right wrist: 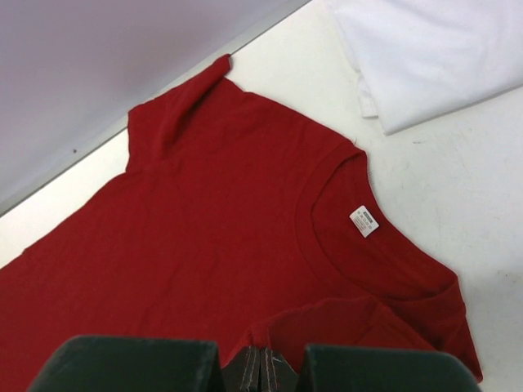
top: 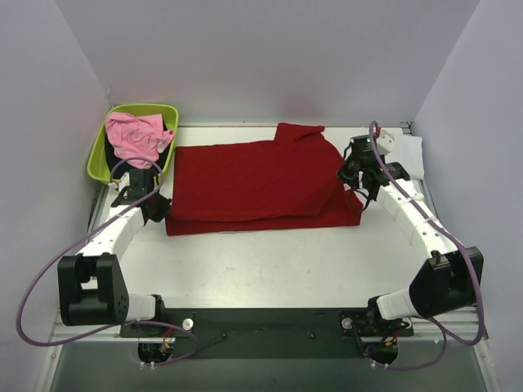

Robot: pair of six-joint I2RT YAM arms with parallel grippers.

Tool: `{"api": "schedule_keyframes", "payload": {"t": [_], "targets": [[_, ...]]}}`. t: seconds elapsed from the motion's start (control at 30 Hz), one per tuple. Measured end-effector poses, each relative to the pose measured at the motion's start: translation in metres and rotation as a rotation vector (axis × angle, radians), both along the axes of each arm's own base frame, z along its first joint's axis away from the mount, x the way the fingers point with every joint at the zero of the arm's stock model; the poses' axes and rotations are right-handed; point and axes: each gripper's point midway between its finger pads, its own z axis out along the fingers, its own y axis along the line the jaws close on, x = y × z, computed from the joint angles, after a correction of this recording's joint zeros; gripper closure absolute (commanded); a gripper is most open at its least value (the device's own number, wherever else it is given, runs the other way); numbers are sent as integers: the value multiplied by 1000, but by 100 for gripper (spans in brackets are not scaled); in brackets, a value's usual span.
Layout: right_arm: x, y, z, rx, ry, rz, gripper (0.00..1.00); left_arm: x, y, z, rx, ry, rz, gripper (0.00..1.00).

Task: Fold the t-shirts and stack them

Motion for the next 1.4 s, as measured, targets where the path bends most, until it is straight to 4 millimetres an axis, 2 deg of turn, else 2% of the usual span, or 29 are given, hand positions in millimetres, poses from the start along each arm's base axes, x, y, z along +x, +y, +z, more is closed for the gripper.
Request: {"api": "schedule_keyframes", "payload": {"t": [0.27,0.43,0.77,1.2,1.4], "targets": [[18,1,-33,-21,71,-11,100,21,1,-17,-6,27,19,100],[28,-4,-40,-24,84,-28,100,29,2,-27,-5,48,24,100],[34,-15,-28,-25,48,-61,100,34,2,-27,-6,34,25,100],[29,-24,12,-2,-52,-82,100,36,2,-21,-6,18,25,100],[28,-25,15,-1,-57,-82,100,41,1,-15,-10,-1,23,100]]}}
